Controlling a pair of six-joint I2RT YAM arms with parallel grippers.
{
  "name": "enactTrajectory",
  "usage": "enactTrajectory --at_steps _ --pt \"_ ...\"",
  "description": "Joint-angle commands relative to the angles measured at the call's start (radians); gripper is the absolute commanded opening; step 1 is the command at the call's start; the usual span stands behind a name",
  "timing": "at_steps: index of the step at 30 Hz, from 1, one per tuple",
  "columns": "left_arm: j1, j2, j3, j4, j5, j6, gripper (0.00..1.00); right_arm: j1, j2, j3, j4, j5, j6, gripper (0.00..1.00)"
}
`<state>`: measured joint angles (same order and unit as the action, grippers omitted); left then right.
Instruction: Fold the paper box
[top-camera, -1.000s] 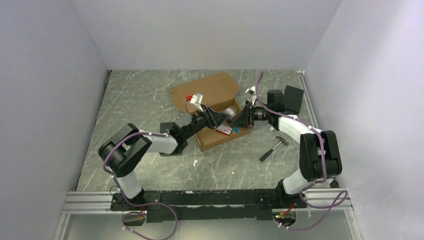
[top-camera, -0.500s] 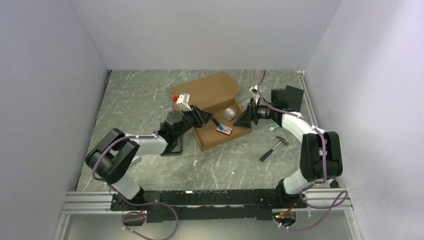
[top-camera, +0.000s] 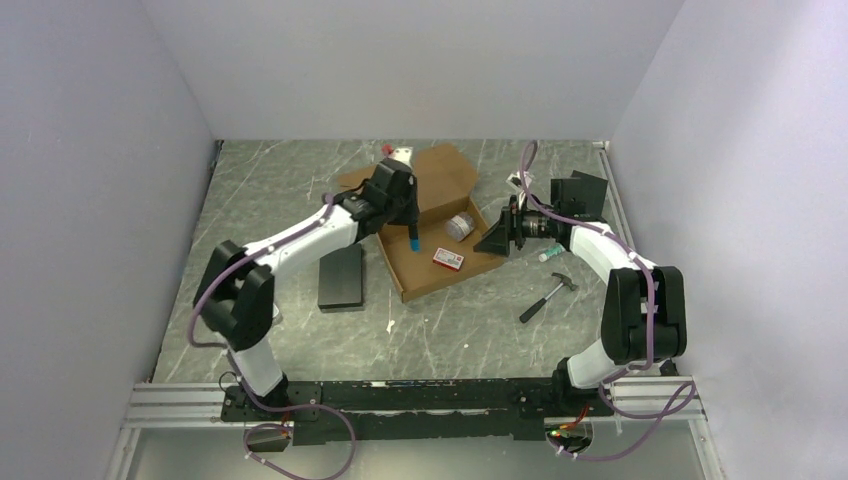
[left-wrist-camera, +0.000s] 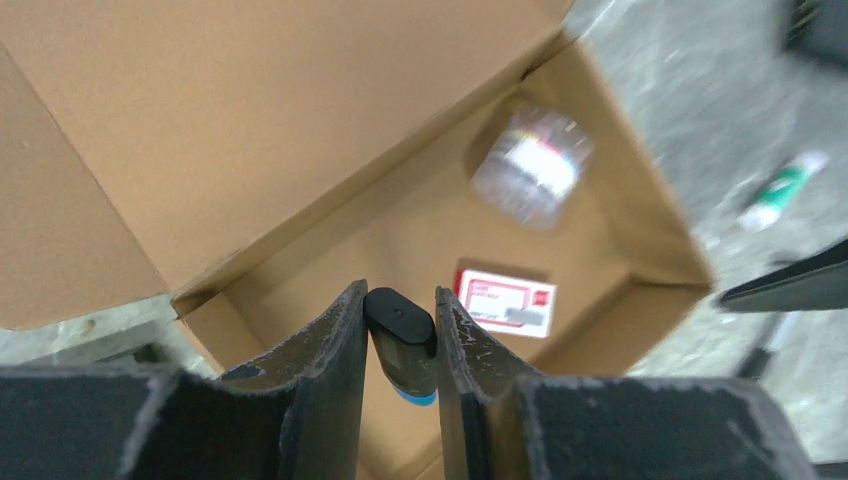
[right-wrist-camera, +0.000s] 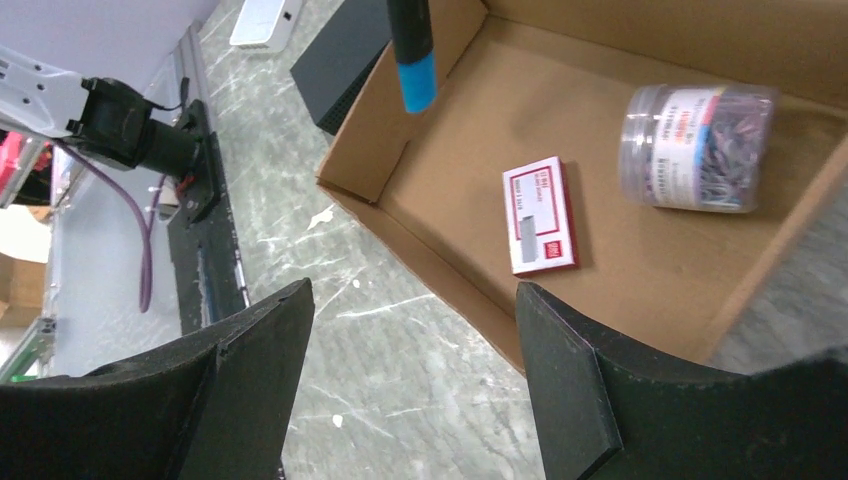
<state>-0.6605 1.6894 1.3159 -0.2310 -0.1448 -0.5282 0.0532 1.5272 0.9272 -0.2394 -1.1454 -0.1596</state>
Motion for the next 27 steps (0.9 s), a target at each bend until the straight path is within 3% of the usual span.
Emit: enactTrajectory --at_steps 1,6,9,15,16,23,27 --pt "-0.027 0.132 0.146 -0.331 -0.037 0.157 0.02 -0.033 -0.049 0.055 -0.034 0.013 -0.067 0.78" --pt "-0.032 0.250 0.276 -0.411 -0.006 0.228 0.09 -0.081 -0.065 0.058 -0.044 0.005 -0.074 0.78" --pt "-0.037 0.288 0.311 -0.421 0.015 0.266 0.21 -0.098 -0.069 0.057 -0.043 0.002 -0.072 0.78" --pt "-0.047 0.240 0.282 -0.352 0.018 0.318 0.70 -0.111 -0.067 0.063 -0.064 0.011 -0.094 0.79" --pt "-0.047 0.216 0.266 -0.326 0.020 0.323 0.96 -0.113 -0.067 0.066 -0.074 0.016 -0.106 0.79" --pt "-0.044 -0.031 0.090 -0.175 0.061 0.389 1.00 -0.125 -0.085 0.119 -0.248 0.154 -0.346 0.79" --pt "-0.019 -0.235 -0.052 -0.153 0.029 0.378 1.00 -0.164 -0.137 0.108 -0.312 0.224 -0.531 0.88"
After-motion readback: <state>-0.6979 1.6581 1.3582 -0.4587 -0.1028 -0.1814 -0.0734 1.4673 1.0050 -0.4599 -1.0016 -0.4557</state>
